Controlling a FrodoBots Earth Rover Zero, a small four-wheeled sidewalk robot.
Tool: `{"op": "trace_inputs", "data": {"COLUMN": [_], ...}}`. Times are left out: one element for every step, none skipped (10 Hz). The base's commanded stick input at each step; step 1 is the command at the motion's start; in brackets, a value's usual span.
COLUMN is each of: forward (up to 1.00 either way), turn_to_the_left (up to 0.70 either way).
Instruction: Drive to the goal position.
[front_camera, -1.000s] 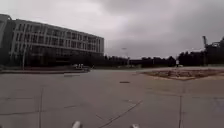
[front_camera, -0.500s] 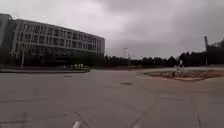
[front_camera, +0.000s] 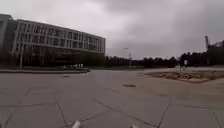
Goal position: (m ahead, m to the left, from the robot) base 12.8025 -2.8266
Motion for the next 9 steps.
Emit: {"op": "trace_inputs", "data": {"forward": [0.70, 0.70, 0.70, 0.70, 0.70, 0.70, 0.70, 0.70, 0.70], "turn_to_the_left": [0.00, 0.00, 0.00, 0.00, 0.00, 0.00, 0.00, 0.00, 0.00]}}
